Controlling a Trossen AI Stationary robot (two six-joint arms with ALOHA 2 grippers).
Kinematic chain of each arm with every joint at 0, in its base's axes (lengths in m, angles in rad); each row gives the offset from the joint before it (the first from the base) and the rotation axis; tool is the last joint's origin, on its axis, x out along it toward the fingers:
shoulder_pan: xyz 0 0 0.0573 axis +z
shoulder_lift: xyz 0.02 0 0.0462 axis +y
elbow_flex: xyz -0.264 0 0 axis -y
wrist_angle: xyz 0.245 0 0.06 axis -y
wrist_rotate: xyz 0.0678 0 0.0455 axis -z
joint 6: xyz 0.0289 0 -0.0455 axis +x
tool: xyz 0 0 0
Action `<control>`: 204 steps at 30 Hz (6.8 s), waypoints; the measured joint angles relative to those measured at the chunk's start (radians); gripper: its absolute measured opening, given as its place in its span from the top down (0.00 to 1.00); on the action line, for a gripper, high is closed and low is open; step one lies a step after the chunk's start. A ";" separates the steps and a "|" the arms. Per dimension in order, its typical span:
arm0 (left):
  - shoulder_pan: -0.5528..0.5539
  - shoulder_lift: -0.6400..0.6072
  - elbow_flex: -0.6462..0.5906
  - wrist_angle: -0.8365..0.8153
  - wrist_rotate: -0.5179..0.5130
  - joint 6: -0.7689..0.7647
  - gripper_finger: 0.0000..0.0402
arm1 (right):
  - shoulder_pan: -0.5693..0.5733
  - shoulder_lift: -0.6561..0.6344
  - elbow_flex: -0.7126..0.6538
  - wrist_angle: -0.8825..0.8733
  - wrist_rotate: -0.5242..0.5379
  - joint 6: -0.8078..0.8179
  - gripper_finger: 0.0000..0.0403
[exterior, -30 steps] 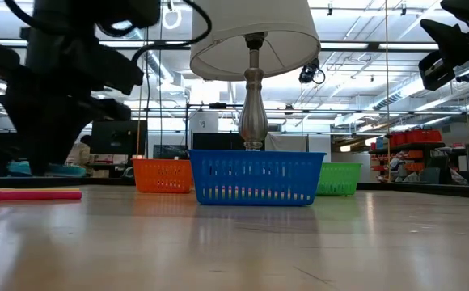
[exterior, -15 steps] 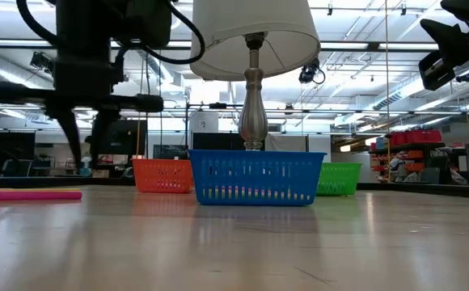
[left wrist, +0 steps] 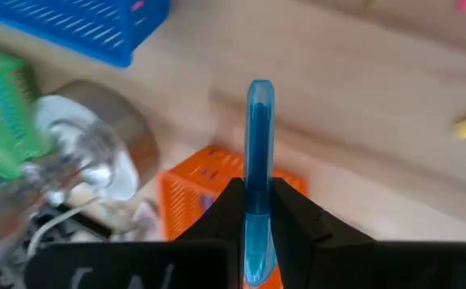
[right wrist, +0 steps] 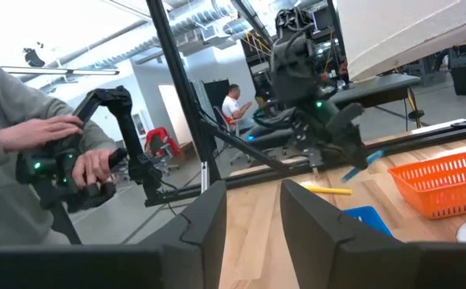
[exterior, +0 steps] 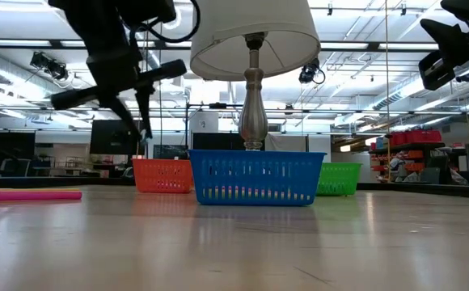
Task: Pick & Place Markers
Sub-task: Put the blue small highlighter pen into the orange bin, then put the pink pen into the blue bin
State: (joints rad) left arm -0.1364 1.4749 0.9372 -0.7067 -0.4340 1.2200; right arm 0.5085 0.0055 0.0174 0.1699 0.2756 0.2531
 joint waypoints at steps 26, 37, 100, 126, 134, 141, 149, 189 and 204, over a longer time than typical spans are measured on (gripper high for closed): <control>0.501 -0.273 -0.371 0.601 0.324 0.551 0.90 | 0.000 0.000 0.000 0.001 0.000 0.000 0.71; 0.596 -0.224 -0.406 0.702 0.432 0.650 0.90 | 0.000 0.000 0.000 0.001 0.000 0.000 0.71; 0.387 -0.224 -0.347 0.732 -0.533 -0.574 0.61 | 0.000 0.000 0.000 0.001 0.000 0.000 0.71; 0.023 -0.228 -0.023 -0.090 -0.212 -1.642 0.61 | 0.000 0.000 0.000 0.001 0.000 0.000 0.71; 0.014 -0.228 0.023 -0.325 0.163 -1.966 0.61 | 0.000 0.000 0.000 0.001 0.000 0.000 0.71; 0.014 -0.228 0.025 -0.352 0.453 -2.091 0.61 | 0.000 0.000 0.000 0.001 0.000 0.000 0.71; 0.014 -0.228 0.025 -0.352 0.585 -2.106 0.61 | 0.000 0.000 0.000 0.001 0.000 0.000 0.71; -0.127 0.137 -0.031 -0.132 0.505 -2.232 0.66 | 0.000 0.000 0.000 0.001 0.000 0.000 0.71; -0.126 0.218 -0.058 -0.058 0.504 -2.200 0.66 | 0.000 0.000 0.000 0.001 0.000 0.000 0.71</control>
State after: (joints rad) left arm -0.2623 1.6926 0.8789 -0.7647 0.0700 -0.9800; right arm 0.5087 0.0053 0.0174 0.1710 0.2756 0.2531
